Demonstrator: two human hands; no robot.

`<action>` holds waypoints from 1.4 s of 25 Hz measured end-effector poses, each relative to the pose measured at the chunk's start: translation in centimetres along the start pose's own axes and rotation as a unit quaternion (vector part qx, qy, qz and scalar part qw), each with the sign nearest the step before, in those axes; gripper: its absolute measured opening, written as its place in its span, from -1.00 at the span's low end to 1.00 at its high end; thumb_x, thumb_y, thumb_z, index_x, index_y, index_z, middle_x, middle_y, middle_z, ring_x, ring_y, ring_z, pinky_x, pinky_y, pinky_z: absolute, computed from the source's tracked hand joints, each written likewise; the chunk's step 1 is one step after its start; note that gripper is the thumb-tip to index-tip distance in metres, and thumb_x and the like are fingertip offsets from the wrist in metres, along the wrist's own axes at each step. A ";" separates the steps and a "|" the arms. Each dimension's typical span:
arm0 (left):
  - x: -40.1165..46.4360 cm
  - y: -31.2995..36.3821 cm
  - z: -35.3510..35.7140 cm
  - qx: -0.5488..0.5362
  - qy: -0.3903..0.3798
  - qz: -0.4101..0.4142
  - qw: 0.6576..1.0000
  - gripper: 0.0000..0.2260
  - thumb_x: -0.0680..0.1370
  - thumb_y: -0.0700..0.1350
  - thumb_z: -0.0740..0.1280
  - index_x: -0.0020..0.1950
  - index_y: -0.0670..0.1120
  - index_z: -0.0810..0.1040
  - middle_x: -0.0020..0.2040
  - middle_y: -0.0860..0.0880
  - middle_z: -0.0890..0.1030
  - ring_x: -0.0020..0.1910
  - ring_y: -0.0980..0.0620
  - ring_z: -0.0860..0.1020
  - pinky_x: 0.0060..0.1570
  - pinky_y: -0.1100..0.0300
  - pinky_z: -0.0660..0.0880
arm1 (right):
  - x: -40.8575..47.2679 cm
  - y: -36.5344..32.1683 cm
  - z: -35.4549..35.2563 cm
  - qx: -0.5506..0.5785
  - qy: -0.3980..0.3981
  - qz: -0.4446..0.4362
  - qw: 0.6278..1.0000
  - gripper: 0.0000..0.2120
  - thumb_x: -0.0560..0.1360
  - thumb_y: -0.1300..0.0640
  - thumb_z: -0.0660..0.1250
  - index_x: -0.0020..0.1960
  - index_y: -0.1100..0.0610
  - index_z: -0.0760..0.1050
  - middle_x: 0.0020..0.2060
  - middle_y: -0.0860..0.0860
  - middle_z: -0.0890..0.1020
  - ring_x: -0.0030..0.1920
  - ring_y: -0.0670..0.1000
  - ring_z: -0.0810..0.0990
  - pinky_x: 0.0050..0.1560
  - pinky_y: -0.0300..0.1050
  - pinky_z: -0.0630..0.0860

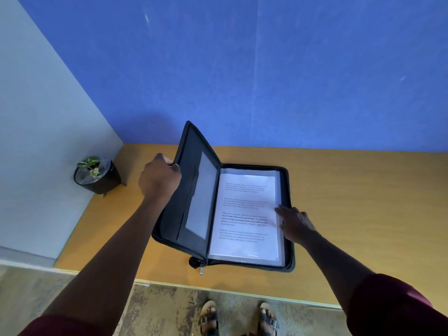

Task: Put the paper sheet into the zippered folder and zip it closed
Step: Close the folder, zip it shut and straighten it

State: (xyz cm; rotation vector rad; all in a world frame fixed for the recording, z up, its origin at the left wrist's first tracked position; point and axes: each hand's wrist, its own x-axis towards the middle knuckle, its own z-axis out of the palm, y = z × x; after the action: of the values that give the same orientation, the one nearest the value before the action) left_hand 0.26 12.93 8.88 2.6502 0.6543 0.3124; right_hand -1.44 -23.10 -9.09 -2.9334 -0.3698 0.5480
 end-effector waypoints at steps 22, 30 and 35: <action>-10.3 15.0 10.6 -0.017 -0.262 0.129 0.956 -0.71 0.42 0.09 0.39 -0.32 -0.02 0.36 -0.36 0.05 0.48 -0.37 0.04 0.50 -0.42 0.20 0.31 | -3.0 10.3 0.4 0.084 0.010 0.075 0.994 -0.23 0.54 0.07 0.37 0.59 0.13 0.01 0.60 0.07 0.03 0.58 0.08 0.06 0.50 0.11 0.22; -14.1 18.3 17.3 0.099 -0.268 0.163 0.944 -0.71 0.51 0.05 0.40 -0.02 -0.19 0.59 -0.08 -0.11 0.63 -0.07 -0.12 0.62 -0.29 0.12 0.50 | -2.8 10.7 1.1 0.099 0.005 0.079 0.992 -0.13 0.50 0.09 0.43 0.60 0.12 -0.04 0.60 0.04 -0.01 0.59 0.06 0.00 0.55 0.07 0.12; -15.4 18.9 20.5 0.173 -0.280 0.189 0.925 -0.59 0.54 0.03 0.35 0.24 -0.25 0.55 0.22 -0.27 0.56 0.24 -0.23 0.53 0.03 -0.04 0.60 | -2.8 11.1 1.5 0.097 0.008 0.077 0.992 -0.07 0.46 0.10 0.47 0.60 0.12 -0.06 0.60 0.04 -0.01 0.59 0.06 0.00 0.54 0.07 0.14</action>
State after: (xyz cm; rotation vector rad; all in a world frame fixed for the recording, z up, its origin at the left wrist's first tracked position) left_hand 0.65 -16.51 -3.43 2.9763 0.0057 -0.4994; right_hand -2.15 -34.36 -11.45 -2.7908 -0.0828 0.5467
